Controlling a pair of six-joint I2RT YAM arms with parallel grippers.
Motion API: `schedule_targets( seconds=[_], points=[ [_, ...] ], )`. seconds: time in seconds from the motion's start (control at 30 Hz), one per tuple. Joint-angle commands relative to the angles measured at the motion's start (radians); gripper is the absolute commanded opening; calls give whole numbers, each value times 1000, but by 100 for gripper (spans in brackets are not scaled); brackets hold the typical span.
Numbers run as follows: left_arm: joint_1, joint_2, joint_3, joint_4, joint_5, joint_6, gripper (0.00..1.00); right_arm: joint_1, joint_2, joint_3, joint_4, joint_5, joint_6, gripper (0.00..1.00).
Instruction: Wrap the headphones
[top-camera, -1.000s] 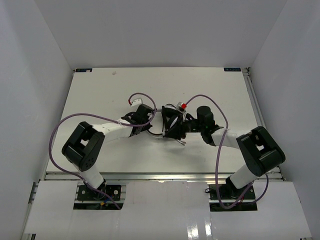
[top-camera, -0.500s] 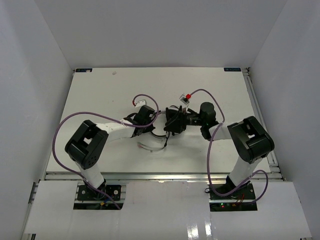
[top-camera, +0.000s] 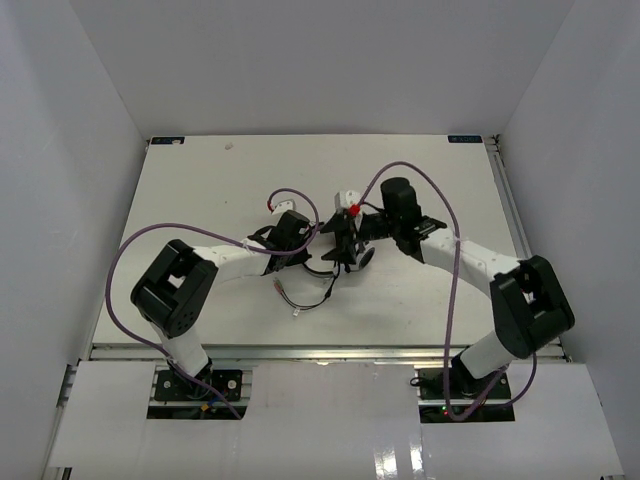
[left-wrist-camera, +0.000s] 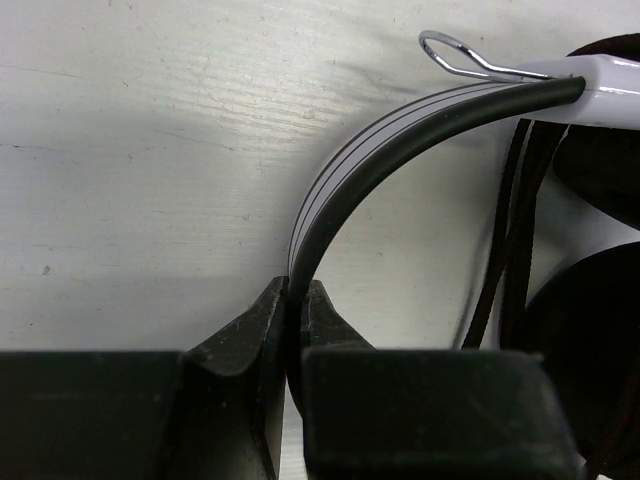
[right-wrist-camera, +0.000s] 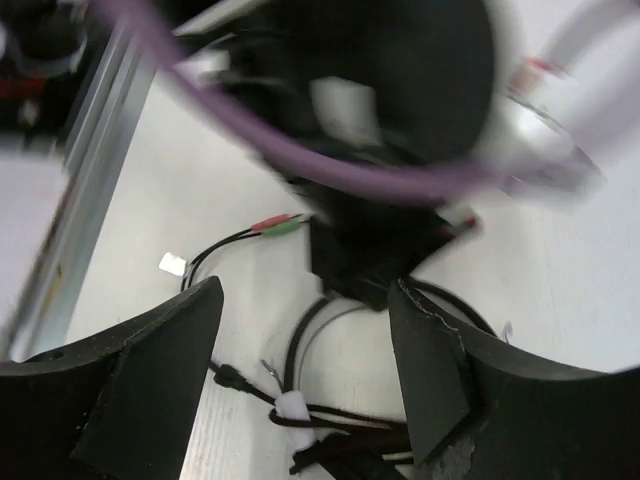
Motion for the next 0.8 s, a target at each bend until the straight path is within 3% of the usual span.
schedule_targets(
  seconds=[0.0,0.23,0.43,0.67,0.77],
  points=[
    [-26,20,-13,-1,96,-11,0,168,-80,-107,-475,176,-762,74],
    [-26,-3,-11,-6,102,-15,0,292,3,-119,-392,313,-745,71],
    [-26,-7,-13,0,114,-15,0,375,85,-157,-190,485,-632,68],
    [-25,-8,-23,11,122,-17,0,420,170,-96,-194,508,-582,65],
    [-26,-11,-25,12,124,-16,0,422,209,-61,-243,478,-571,54]
  ],
)
